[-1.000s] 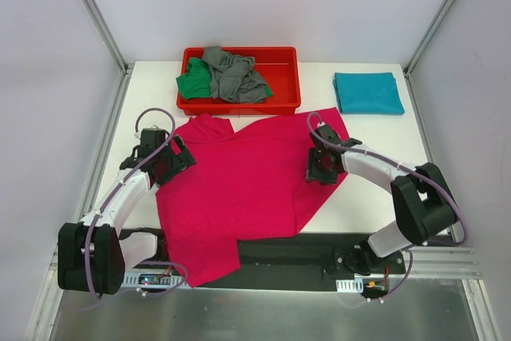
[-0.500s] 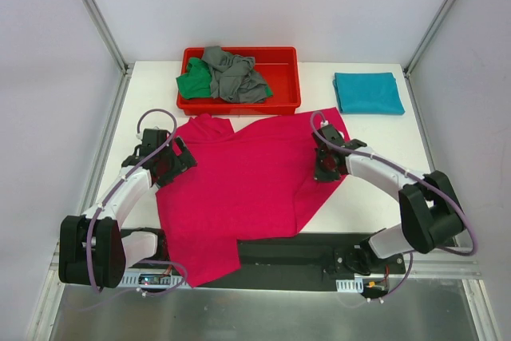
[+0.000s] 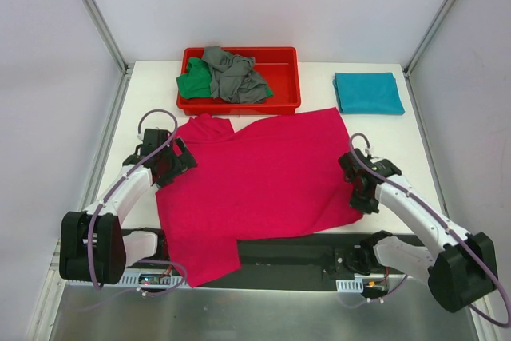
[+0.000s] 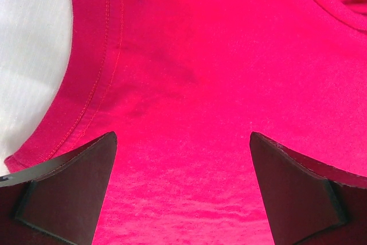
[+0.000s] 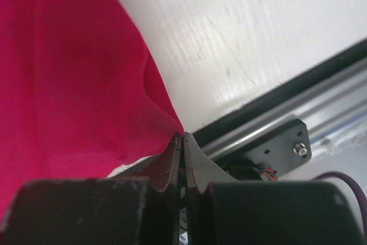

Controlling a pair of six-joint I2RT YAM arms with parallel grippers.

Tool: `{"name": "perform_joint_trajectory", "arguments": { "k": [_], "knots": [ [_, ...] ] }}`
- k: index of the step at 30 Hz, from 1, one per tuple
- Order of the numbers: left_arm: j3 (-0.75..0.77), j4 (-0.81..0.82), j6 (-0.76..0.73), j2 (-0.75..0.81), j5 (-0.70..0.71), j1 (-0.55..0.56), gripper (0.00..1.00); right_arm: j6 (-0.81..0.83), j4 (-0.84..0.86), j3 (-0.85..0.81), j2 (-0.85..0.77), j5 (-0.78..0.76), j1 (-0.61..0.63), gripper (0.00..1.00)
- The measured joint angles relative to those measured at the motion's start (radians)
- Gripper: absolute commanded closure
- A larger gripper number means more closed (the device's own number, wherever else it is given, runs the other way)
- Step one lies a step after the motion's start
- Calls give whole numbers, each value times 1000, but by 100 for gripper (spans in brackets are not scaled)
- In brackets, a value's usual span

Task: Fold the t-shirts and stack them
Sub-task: Flatten out the tshirt

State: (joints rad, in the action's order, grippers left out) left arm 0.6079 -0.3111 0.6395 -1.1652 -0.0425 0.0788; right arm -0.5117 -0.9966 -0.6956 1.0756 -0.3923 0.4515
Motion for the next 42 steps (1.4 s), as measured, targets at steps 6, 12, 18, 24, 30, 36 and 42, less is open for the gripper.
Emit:
{"name": "perform_joint_trajectory", "arguments": {
  "k": [6,12,18,24,30,36,42],
  "knots": [
    [0,0,0,-3,0,0,1,-63,-107,2,-53,-66,-11,97],
    [1,3,0,-40,-2,0,1,-66,-116,2,55,-86,-18,93],
    [29,17,1,-135,-5,0,1,-36,-78,2,138,-90,-18,93],
    [108,47,10,-245,-10,0,1,22,0,0,180,-73,-26,93],
    [196,98,24,-355,-10,0,1,55,63,0,213,-63,-43,94],
    [327,130,25,-485,-30,0,1,86,115,0,213,-50,-88,94],
    [404,179,12,-561,-60,1,1,118,161,1,208,-34,-125,94]
  ]
}}
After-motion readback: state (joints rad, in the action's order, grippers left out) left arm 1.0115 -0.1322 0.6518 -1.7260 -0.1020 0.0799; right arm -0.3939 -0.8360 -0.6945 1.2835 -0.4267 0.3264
